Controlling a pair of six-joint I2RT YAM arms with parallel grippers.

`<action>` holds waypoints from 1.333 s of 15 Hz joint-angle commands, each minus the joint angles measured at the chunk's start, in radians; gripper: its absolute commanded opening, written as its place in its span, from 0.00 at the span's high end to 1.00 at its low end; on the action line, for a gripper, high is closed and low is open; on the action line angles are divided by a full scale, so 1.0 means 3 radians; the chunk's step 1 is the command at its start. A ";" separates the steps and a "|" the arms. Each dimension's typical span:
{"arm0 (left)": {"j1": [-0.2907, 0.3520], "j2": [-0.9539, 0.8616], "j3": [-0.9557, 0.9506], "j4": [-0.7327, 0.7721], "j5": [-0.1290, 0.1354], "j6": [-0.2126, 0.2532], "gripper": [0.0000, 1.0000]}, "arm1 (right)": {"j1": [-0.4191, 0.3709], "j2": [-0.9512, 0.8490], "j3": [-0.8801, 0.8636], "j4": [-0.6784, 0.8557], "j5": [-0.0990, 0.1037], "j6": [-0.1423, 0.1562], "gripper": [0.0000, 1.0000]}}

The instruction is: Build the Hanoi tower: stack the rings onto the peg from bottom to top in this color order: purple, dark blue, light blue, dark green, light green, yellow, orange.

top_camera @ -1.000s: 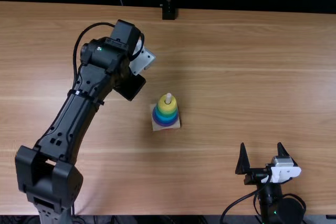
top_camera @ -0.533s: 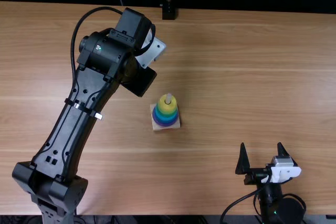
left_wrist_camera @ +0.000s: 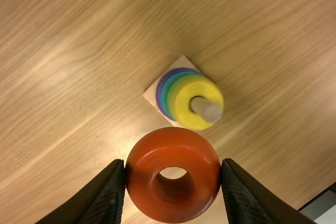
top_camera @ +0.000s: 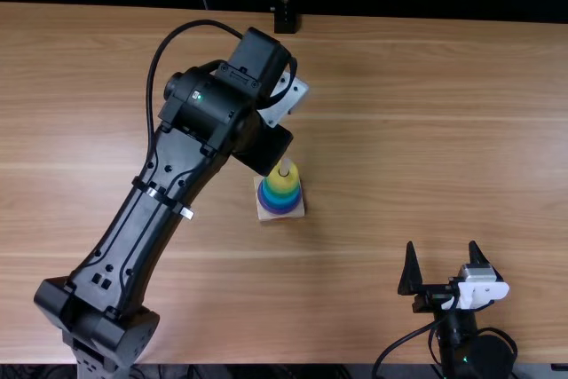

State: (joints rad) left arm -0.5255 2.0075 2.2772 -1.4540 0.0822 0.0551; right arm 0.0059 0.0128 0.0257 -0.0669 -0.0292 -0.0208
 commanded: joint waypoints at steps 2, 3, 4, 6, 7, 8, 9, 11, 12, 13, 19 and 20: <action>-0.0084 0.0078 0.0100 0.0012 0.0014 -0.0135 1.00 | -0.0030 -0.0043 -0.0035 0.0017 0.0030 0.0008 0.00; -0.0105 0.0088 0.0100 0.0018 0.0020 -0.0135 1.00 | -0.0030 -0.0043 -0.0035 0.0017 0.0030 0.0008 0.00; -0.0120 0.0094 0.0100 0.0030 0.0020 -0.0135 1.00 | -0.0030 -0.0043 -0.0035 0.0017 0.0030 0.0008 0.00; -0.0151 0.0227 0.0100 0.0079 0.0020 -0.0135 1.00 | -0.0030 -0.0043 -0.0035 0.0017 0.0030 0.0008 0.00; -0.0156 0.0252 0.0095 0.0110 0.0020 -0.0135 1.00 | -0.0030 -0.0043 -0.0035 0.0017 0.0030 0.0008 0.00; -0.0171 0.0257 0.0089 0.0116 0.0020 -0.0141 1.00 | -0.0030 -0.0043 -0.0035 0.0017 0.0030 0.0008 0.00; -0.0197 0.0262 0.0089 0.0116 0.0020 -0.0141 1.00 | -0.0030 -0.0043 -0.0035 0.0017 0.0030 0.0008 0.00; -0.0202 0.0313 0.0089 0.0140 0.0020 -0.0141 1.00 | -0.0030 -0.0043 -0.0035 0.0017 0.0030 0.0008 0.00; -0.0202 0.0319 0.0089 0.0140 0.0020 -0.0141 1.00 | -0.0030 -0.0043 -0.0035 0.0017 0.0030 0.0008 0.00; -0.0207 0.0319 0.0089 0.0140 0.0020 -0.0141 1.00 | -0.0030 -0.0043 -0.0035 0.0017 0.0030 0.0008 0.00; -0.0217 0.0349 0.0064 0.0134 0.0020 -0.0227 1.00 | -0.0030 -0.0043 -0.0035 0.0017 0.0030 0.0008 0.00; -0.0248 0.0375 0.0059 0.0134 0.0020 -0.0221 1.00 | -0.0030 -0.0043 -0.0035 0.0017 0.0030 0.0008 0.00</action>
State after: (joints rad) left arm -0.5793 2.0895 2.2776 -1.4147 0.0826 -0.0044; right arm 0.0055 0.0128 0.0257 -0.0669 -0.0292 -0.0212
